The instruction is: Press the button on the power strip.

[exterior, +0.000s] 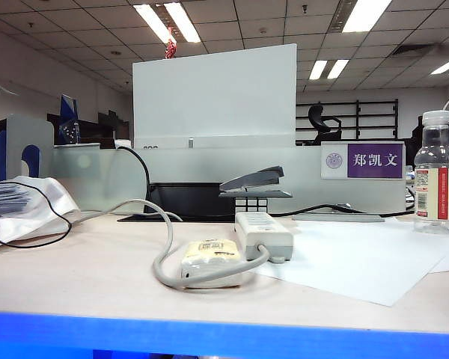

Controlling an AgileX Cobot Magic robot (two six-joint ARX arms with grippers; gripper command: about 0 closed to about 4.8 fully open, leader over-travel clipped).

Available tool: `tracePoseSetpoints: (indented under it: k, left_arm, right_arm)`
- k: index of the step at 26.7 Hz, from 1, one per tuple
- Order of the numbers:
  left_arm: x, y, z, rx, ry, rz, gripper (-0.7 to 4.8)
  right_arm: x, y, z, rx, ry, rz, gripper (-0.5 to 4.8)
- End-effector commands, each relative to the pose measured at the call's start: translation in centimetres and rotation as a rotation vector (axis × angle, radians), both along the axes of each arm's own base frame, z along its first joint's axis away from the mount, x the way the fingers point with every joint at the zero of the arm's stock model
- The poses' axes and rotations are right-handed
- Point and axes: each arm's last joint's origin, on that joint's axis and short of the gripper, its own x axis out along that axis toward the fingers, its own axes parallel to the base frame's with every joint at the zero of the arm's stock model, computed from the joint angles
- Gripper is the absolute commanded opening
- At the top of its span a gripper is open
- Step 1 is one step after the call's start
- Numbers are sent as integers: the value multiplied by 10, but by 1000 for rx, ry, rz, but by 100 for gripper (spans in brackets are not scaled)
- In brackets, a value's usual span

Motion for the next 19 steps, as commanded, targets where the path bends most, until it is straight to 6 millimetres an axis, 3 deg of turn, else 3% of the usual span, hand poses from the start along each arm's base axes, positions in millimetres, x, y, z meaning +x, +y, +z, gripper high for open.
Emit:
tracePoseSetpoints:
  k: [1,19]
  left_arm:
    - [0,3,1,-3,-10,25,-4]
    - [0,3,1,-3,-3,30,-4]
  right_arm:
    - [-1,-7,2,-4,-14,-78,3]
    - [-1,-11,2,-5,-14,-121,3]
